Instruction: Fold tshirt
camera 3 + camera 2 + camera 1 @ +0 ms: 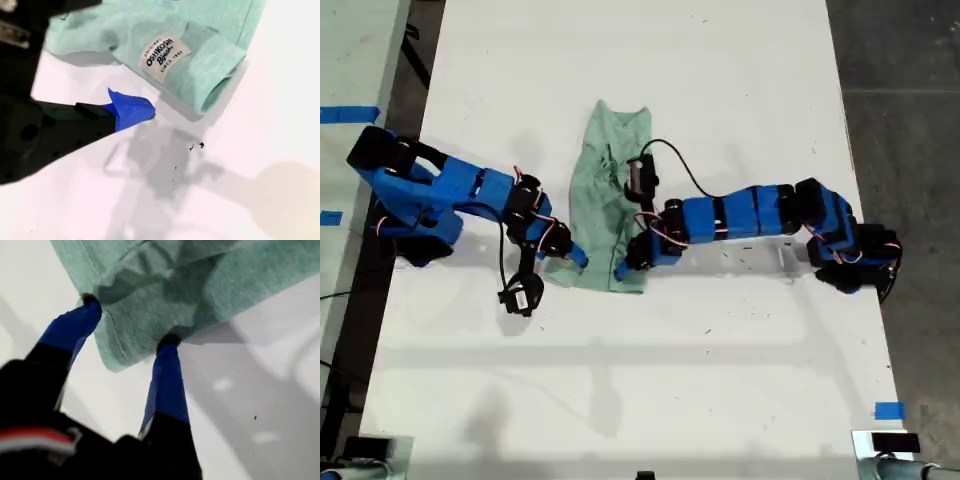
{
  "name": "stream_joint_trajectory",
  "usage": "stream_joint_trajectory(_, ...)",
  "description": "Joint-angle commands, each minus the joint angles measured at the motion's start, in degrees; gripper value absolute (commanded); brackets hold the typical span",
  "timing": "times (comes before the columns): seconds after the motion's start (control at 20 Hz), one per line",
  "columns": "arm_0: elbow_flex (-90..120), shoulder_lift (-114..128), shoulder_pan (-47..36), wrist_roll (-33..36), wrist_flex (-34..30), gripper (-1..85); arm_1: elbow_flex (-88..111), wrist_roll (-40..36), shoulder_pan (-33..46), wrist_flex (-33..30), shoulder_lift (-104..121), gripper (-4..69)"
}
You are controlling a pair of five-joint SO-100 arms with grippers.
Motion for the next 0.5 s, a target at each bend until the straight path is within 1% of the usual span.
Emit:
stream_joint_trajectory(0.0, 2.8, -2.2, -1.8, 0.7, -6.7, 25.5, -4.1, -0.1, 0.5, -2.0, -1.1, 23.8)
stream_joint_trajectory(0.1, 5.5, -5.9, -3.1, 0.5, -12.0, 23.3, -4.2, 0.2, 0.6, -3.9, -3.9, 24.4)
stream_joint_trajectory(0.15, 5.9, -7.0, -3.4, 0.3, -13.2, 20.6, -4.7, 0.3, 0.8, -4.3, -5.4, 22.0)
stream_joint_trajectory(0.25, 6.2, -8.8, -4.0, -0.4, -15.0, 11.1, -5.4, 0.7, 0.9, -3.8, -7.8, 12.6)
stream_joint_trajectory(0.3, 6.3, -9.1, -4.0, -0.4, -16.0, 6.3, -5.4, 1.1, 0.7, -3.3, -8.1, 2.8)
stream_joint_trajectory(0.35, 6.2, -9.1, -4.0, -0.3, -16.7, 3.3, -5.4, 1.3, 0.4, -3.3, -8.3, -1.4)
stream_joint_trajectory(0.4, 5.7, -8.8, -4.0, -0.3, -17.2, 0.0, -5.4, 1.3, -0.1, -3.4, -8.3, -1.4)
stream_joint_trajectory(0.45, 4.8, -8.7, -3.8, -0.2, -17.4, 0.0, -5.4, 1.4, -0.5, -3.7, -8.3, -1.4)
